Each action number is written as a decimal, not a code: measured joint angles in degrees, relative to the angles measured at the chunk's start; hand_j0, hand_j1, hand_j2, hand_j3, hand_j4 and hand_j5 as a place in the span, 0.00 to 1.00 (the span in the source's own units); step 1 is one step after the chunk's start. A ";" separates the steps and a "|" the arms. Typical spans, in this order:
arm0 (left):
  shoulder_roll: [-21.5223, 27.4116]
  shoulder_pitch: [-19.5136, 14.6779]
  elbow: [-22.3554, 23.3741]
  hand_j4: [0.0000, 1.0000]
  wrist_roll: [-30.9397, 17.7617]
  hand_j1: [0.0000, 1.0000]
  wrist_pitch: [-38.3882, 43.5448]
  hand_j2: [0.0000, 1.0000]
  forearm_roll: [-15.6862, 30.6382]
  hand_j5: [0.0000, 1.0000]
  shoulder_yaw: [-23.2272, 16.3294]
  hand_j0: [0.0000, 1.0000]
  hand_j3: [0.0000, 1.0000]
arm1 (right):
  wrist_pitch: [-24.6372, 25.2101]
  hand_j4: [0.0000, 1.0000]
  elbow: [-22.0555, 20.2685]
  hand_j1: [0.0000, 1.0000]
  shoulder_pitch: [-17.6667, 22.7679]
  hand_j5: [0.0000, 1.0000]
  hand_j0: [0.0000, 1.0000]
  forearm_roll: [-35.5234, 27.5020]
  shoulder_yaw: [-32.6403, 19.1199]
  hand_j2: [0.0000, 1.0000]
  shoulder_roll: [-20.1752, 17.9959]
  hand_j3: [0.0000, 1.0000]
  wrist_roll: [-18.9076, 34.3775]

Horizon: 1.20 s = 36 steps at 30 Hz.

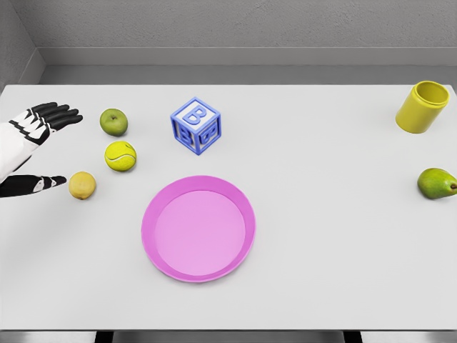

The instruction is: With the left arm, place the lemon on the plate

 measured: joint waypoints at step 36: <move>20.49 -1.41 1.38 1.00 0.00 1.00 0.00 1.00 -2.45 1.00 -4.72 1.00 1.00 | 0.05 1.00 0.04 1.00 0.09 1.00 1.00 -0.05 0.65 1.00 0.00 1.00 -0.01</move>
